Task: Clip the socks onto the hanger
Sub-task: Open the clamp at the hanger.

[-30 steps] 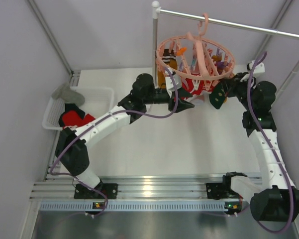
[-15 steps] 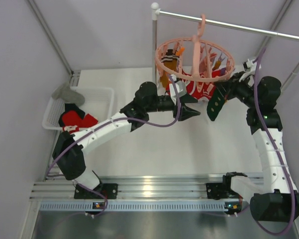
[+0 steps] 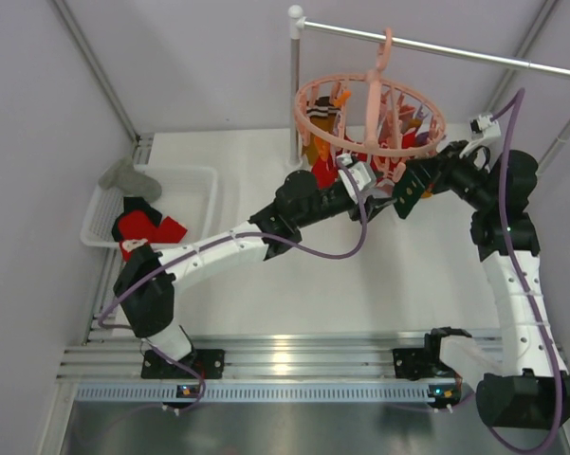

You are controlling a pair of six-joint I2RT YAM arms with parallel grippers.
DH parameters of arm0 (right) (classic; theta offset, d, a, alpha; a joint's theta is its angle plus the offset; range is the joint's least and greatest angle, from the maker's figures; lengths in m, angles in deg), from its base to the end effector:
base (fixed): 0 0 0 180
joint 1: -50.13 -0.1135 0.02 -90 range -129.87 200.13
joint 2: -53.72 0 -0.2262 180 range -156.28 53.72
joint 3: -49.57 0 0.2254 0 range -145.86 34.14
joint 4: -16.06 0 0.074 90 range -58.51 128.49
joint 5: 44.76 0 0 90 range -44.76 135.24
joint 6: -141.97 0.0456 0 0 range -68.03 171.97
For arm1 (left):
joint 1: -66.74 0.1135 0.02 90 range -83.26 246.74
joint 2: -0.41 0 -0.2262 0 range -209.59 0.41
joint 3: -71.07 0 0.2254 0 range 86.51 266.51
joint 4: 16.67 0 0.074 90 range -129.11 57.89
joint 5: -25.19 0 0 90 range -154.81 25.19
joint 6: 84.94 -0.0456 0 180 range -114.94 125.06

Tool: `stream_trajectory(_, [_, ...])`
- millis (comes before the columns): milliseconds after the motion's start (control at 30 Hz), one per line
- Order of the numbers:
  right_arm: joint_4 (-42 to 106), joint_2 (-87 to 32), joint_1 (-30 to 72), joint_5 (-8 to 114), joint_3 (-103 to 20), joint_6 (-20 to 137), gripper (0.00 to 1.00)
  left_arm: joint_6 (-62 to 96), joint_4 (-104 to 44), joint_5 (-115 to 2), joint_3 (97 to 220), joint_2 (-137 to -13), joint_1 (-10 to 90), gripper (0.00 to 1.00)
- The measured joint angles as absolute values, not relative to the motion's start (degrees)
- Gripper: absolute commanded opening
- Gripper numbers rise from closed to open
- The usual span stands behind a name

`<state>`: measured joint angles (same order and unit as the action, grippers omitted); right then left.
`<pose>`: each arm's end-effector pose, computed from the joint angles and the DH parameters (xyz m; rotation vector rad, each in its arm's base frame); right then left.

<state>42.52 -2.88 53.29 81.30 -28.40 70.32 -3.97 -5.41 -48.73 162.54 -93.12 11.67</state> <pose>0.2170 0.0149 0.3746 -0.1719 1.6841 0.7196 0.2046 -0.3151 0.3500 0.9754 1.1035 -0.8565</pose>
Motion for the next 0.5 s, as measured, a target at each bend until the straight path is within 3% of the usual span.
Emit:
stream_trajectory(167, [42.52,-2.18,53.29,81.65,-28.10,71.63,0.00,-5.46,-4.97,-50.83,162.76,-96.62,11.67,0.63])
stream_trajectory(333, [42.39,-1.64,53.29,81.91,-27.60,72.24,0.00,-5.79,-3.75,-51.60,163.24,-98.39,11.67,0.55])
stream_trajectory(500, [42.41,-1.51,53.29,81.89,-27.25,72.65,0.00,-5.59,-2.04,-50.90,163.24,-98.43,11.67,0.56])
